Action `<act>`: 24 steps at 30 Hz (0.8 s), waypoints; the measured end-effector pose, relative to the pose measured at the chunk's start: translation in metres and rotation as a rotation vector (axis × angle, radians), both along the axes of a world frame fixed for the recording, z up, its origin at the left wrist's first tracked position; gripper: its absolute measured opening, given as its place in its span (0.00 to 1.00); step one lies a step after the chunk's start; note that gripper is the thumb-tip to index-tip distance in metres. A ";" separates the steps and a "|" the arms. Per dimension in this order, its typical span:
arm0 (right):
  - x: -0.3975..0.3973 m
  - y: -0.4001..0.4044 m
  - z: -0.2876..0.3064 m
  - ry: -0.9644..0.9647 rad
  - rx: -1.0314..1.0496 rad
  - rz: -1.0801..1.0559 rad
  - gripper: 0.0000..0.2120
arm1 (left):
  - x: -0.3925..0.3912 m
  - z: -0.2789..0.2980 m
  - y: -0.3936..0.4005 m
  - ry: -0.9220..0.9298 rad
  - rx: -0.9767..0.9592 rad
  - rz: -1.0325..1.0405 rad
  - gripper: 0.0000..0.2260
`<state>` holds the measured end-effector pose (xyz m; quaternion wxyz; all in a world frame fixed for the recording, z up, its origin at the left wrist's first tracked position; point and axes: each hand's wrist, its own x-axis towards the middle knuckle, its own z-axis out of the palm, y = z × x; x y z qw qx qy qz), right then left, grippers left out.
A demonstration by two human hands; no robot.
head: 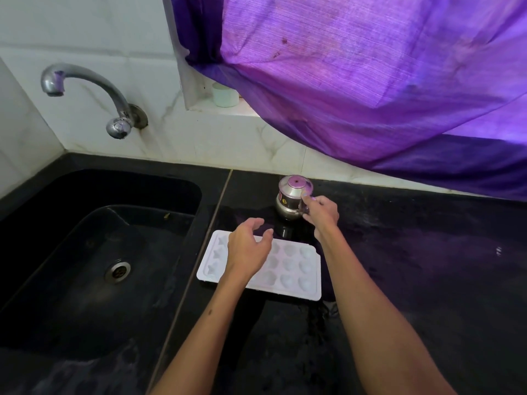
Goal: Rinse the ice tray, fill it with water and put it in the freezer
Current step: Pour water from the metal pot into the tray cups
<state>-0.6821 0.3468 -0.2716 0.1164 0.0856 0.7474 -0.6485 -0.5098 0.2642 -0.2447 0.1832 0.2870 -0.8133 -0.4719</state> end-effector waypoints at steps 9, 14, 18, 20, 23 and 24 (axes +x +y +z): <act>0.030 0.063 0.029 0.163 0.013 -0.081 0.15 | 0.009 -0.003 0.031 0.048 0.045 -0.065 0.16; 0.061 0.099 0.051 0.241 0.086 -0.188 0.16 | 0.014 -0.008 0.060 0.059 0.094 -0.143 0.19; 0.091 0.123 0.052 0.249 0.217 -0.193 0.14 | 0.019 -0.012 0.083 0.056 0.160 -0.239 0.23; 0.101 0.130 0.051 0.244 0.277 -0.177 0.13 | 0.022 -0.014 0.093 0.035 0.203 -0.282 0.26; 0.109 0.138 0.047 0.227 0.324 -0.149 0.13 | 0.025 -0.015 0.106 0.031 0.263 -0.329 0.28; 0.110 0.139 0.047 0.223 0.335 -0.141 0.13 | 0.026 -0.014 0.110 0.040 0.280 -0.347 0.26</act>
